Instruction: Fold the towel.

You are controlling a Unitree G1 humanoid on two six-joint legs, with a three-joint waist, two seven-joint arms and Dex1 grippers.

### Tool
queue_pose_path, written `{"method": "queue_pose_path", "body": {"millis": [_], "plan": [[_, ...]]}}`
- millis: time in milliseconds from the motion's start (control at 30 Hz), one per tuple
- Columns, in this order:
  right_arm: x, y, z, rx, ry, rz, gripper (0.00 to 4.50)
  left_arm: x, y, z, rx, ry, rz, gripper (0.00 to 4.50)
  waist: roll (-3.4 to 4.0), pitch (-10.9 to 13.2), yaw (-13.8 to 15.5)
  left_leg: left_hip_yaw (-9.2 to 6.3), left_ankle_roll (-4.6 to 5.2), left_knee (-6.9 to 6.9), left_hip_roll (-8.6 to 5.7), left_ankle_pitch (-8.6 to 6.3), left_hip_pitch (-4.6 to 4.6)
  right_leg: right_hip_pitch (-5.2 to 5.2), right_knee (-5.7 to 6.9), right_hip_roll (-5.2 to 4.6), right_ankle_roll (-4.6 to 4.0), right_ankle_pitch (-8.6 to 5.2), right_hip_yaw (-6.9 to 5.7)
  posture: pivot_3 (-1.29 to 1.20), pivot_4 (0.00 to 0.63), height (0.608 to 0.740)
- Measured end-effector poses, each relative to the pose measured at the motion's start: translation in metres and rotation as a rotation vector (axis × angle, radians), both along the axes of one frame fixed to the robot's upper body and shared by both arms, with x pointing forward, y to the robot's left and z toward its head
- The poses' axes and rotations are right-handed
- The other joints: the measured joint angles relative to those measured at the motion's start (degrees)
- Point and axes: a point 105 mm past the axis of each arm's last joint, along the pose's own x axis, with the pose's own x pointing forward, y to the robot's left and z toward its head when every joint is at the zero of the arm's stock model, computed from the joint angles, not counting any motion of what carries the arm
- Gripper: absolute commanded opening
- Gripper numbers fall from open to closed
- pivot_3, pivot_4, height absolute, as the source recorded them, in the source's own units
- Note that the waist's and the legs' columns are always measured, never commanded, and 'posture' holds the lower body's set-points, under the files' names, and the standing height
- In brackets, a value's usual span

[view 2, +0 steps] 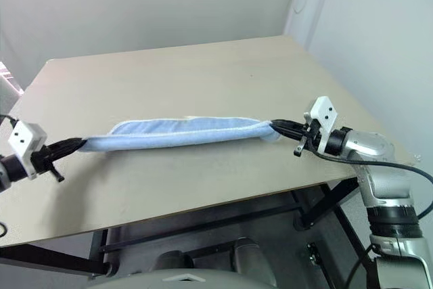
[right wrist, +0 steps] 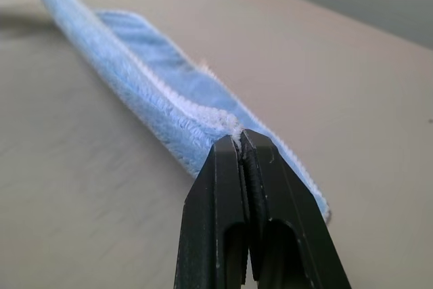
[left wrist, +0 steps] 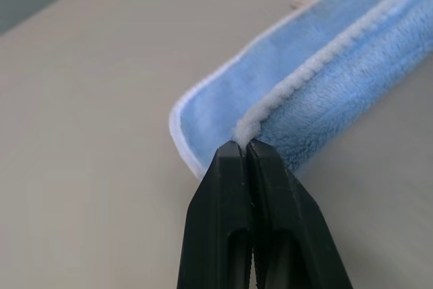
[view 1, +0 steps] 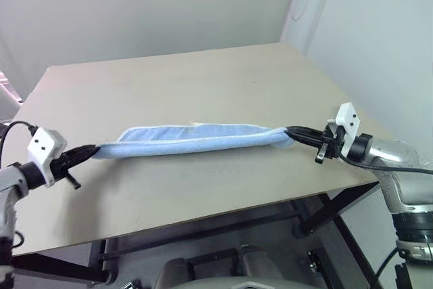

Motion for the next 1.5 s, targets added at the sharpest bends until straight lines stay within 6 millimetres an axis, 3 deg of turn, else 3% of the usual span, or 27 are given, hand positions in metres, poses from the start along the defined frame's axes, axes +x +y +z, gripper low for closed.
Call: {"method": "queue_pose_path", "body": {"millis": [333, 533, 767, 1100, 1300, 1500], "plan": [[-0.026, -0.005, -0.015, -0.03, 0.109, 0.05, 0.0, -0.037, -0.008, -0.012, -0.006, 0.117, 0.0, 0.02, -0.02, 0.0, -0.1, 0.08, -0.04, -0.25, -0.06, -0.02, 0.03, -0.11, -0.11, -0.06, -0.1, -0.09, -0.08, 0.0, 0.0, 0.729], [-0.03, -0.006, -0.021, -0.036, 0.13, 0.049, 0.0, -0.045, -0.009, -0.015, -0.026, 0.121, 0.028, 0.02, -0.05, 0.0, 0.0, 0.06, -0.02, -0.15, -0.06, -0.02, -0.15, -0.27, -0.1, -0.02, -0.1, -0.1, -0.1, 0.0, 0.0, 0.729], [0.001, -0.004, -0.028, -0.011, 0.103, -0.045, 0.0, -0.019, -0.012, -0.007, -0.093, 0.02, 0.085, 0.02, -0.17, 0.0, -0.1, 0.0, -0.17, -0.04, -0.07, -0.1, -0.03, -0.1, -0.15, -0.03, -0.1, -0.09, -0.18, 0.0, 0.0, 0.729], [0.035, -0.002, -0.054, -0.031, 0.109, -0.171, 0.0, 0.014, -0.012, -0.028, -0.157, 0.018, 0.155, 0.02, -0.18, 0.0, 0.0, 0.0, 0.0, -0.17, -0.11, 0.0, -0.23, -0.27, -0.04, 0.07, -0.13, -0.06, -0.16, 0.0, 0.0, 0.729], [0.052, 0.01, -0.058, 0.0, 0.086, -0.211, 0.0, 0.033, -0.01, -0.031, -0.176, 0.016, 0.174, 0.02, -0.19, 0.0, 0.0, -0.02, 0.01, 0.02, -0.1, 0.0, -0.11, -0.13, 0.02, 0.1, -0.13, 0.0, -0.16, 0.0, 0.0, 0.729], [0.075, 0.006, -0.057, -0.011, 0.059, -0.286, 0.0, 0.055, -0.005, -0.034, -0.162, 0.004, 0.2, 0.02, -0.19, 0.0, 0.0, -0.02, 0.01, 0.0, -0.12, 0.01, -0.09, -0.08, 0.03, 0.11, -0.16, 0.03, -0.16, 0.0, 0.0, 0.729]]}}
